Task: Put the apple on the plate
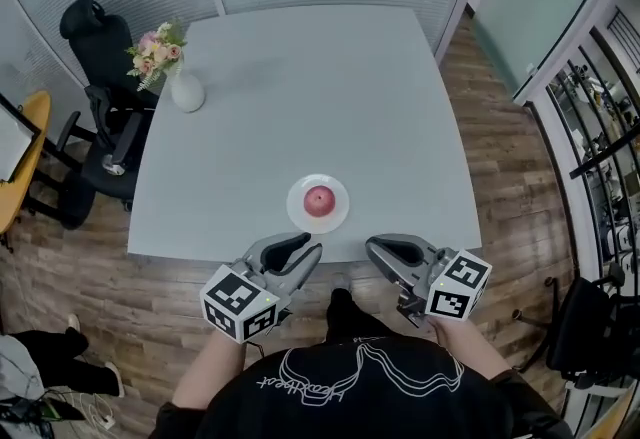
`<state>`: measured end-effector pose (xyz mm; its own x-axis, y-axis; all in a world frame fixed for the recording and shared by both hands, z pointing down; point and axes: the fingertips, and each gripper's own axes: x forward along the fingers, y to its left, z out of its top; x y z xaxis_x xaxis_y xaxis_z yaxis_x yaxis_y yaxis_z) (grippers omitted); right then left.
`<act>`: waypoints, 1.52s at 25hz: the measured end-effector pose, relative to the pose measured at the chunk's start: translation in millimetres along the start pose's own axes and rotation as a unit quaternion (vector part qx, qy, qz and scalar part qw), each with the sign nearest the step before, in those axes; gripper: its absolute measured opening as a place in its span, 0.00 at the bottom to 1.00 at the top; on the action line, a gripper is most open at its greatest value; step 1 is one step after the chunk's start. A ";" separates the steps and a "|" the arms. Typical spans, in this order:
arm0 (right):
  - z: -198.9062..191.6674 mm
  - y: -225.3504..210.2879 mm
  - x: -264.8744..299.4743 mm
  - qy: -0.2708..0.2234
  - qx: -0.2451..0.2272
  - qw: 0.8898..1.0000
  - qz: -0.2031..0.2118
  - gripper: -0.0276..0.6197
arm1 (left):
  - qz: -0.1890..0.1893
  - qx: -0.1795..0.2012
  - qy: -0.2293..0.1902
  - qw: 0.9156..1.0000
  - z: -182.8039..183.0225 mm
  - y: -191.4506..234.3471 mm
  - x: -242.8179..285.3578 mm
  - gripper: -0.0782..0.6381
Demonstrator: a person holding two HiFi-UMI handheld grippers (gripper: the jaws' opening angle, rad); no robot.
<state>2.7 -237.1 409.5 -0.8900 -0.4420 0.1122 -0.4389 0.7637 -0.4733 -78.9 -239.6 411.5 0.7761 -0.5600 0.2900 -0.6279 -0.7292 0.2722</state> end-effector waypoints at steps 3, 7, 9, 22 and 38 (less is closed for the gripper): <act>-2.5 23.4 1.5 0.016 -0.037 0.999 -0.004 0.06 | -0.021 -0.022 -0.013 0.999 6.0 -23.3 -20.2 0.21; -9.3 49.3 -4.4 0.024 -0.062 0.998 -0.007 0.06 | -0.023 -0.023 -0.026 0.999 7.6 -49.9 -39.4 0.17; -10.7 63.7 -8.5 0.017 -0.061 0.998 0.004 0.06 | -0.016 -0.013 -0.030 0.999 6.8 -61.2 -44.8 0.15; -15.0 114.4 -23.4 0.016 -0.062 0.997 0.031 0.05 | -0.023 0.012 -0.053 0.998 12.7 -105.4 -73.1 0.14; -20.4 127.6 -29.4 0.023 -0.084 0.996 0.029 0.06 | -0.004 0.035 -0.053 0.998 7.6 -116.9 -85.4 0.14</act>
